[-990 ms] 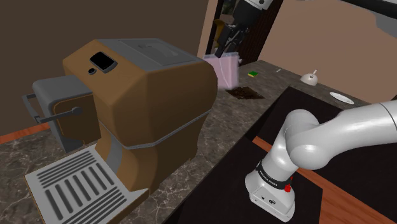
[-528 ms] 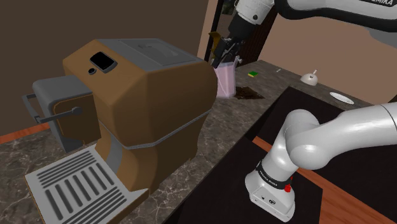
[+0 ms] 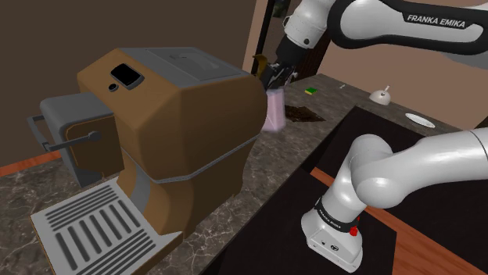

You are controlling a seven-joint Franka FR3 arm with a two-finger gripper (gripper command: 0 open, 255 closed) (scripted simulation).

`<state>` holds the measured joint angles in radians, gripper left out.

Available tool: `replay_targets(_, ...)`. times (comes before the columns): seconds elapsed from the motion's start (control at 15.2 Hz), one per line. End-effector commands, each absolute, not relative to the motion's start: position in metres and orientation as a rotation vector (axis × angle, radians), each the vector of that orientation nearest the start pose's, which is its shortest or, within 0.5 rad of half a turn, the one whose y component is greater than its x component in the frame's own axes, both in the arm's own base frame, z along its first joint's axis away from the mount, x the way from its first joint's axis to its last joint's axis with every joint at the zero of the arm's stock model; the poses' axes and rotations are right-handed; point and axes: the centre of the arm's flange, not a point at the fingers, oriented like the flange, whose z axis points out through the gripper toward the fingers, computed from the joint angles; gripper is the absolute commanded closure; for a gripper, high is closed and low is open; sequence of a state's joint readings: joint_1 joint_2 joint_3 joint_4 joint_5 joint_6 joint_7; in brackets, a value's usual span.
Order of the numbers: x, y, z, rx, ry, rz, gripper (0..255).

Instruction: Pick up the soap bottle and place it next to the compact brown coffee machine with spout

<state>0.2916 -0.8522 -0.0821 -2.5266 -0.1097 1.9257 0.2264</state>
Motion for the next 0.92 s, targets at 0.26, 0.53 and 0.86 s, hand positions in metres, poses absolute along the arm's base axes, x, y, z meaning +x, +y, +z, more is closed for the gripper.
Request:
replay_targets(0.26,0.316,0.054,0.531,-3.103,-0.044,-0.397,255)
replay_targets(0.53,0.316,0.054,0.509,-3.103,-0.044,-0.397,255)
replay_targets(0.86,0.316,0.054,0.483,-3.103,-0.044,-0.397,255)
